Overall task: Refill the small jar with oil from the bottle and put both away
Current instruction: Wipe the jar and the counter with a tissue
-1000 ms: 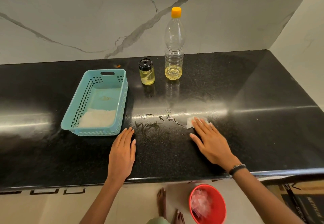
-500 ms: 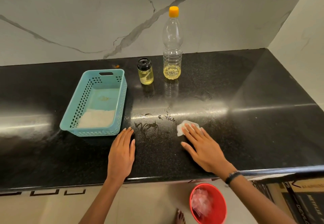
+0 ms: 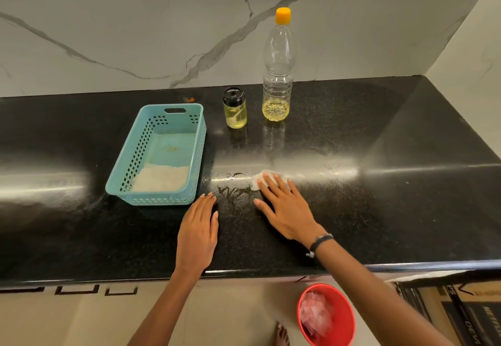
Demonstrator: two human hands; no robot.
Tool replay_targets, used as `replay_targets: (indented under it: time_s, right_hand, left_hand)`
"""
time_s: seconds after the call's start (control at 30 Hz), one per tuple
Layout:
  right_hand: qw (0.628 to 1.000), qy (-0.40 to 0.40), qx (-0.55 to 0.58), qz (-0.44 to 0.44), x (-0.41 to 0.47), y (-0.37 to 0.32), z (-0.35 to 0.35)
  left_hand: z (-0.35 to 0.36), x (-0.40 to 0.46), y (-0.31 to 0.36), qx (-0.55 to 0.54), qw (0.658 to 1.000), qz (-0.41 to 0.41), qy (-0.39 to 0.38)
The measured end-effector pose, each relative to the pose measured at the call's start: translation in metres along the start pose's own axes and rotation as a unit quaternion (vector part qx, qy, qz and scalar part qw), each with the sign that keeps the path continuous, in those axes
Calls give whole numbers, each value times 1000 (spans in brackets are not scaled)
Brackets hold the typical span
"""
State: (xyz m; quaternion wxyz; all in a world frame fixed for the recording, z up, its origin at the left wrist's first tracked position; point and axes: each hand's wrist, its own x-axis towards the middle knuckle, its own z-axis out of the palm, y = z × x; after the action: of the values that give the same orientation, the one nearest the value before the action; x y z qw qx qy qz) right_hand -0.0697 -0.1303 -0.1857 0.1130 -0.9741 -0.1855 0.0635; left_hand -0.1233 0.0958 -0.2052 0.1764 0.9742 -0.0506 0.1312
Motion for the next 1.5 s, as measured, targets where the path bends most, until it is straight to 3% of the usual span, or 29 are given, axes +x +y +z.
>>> replay_targets:
  time_s: [0.17,0.37,0.57,0.7,0.83,0.97,1.17,1.3,1.5]
  right_hand:
    - [999,4,-39,15,-40,40,-6]
    - [996,-1,-9,93,25,35,-13]
    - [1000,-7,-5,3,32,-17,2]
    - [999,-2,-24,-46,-16,3,3]
    - [999,1,-49,9,-16,38,-6]
    - [998,2,-23,60,32,25,-9]
    - [1000,-4,-4,-10,43,-26,6]
    - [998,-8,-21,-65,-1,-6,5]
    - [999,-5,-37,18,22,15,-5]
  left_hand:
    - [2,-1,-2,-5,1000,0,0]
    - [2,-1,-2,-7,1000,-2,2]
    - [1,0,0,4,1000,-3,-1]
    - [0,0,0,-2,1000,3,-1]
    - [0,0,0,-6,1000,7,2]
    - [0,0,0,-4,1000,5,3]
    - [-1,1,1,5,1000,-2,1]
    - [-1,1,0,4,1000,-2,0]
    - [-1,-1,1,-6,1000,11,10]
